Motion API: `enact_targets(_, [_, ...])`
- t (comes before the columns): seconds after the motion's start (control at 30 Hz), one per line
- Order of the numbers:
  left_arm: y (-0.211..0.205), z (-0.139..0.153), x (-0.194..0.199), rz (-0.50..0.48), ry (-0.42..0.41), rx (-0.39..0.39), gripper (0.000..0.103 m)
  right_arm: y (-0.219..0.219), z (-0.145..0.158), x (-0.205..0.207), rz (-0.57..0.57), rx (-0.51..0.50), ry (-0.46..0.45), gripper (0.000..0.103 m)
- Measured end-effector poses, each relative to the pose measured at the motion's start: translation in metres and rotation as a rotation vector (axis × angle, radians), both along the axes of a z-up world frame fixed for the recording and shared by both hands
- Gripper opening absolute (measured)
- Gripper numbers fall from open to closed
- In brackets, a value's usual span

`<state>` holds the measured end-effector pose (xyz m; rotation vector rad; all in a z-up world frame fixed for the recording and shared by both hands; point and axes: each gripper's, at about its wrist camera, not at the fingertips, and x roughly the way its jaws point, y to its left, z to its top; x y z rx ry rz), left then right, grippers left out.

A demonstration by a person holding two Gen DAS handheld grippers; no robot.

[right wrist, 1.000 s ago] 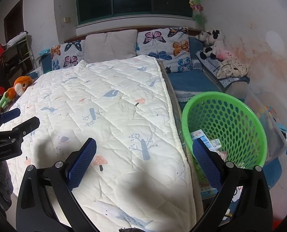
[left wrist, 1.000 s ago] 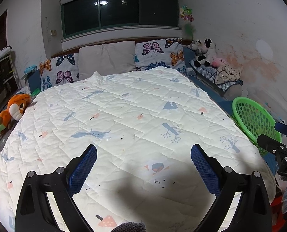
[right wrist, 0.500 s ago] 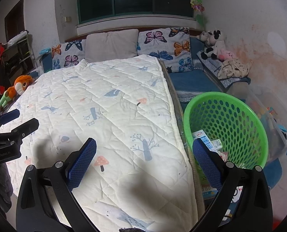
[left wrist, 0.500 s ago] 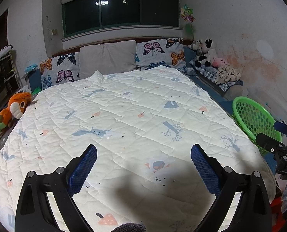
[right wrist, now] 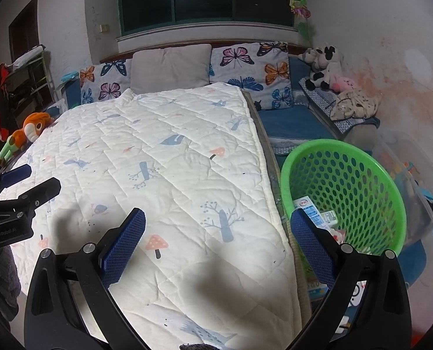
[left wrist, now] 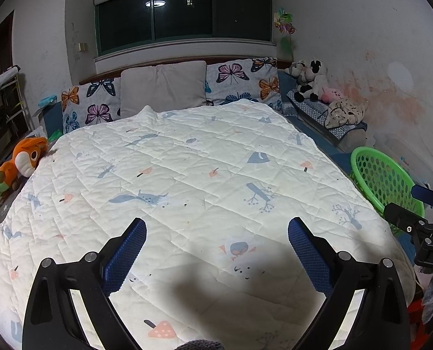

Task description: Collect trash

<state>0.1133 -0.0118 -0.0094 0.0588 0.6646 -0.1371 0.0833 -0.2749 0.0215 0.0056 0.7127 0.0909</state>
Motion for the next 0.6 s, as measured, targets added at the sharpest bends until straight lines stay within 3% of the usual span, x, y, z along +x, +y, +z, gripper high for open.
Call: enact_targets(0.6, [-0.0016,0.0000,-0.0003,0.006,0.001,-0.003,0.094,0.0029,-0.0011,0.0016,0.012,0.000,0.004,0.099])
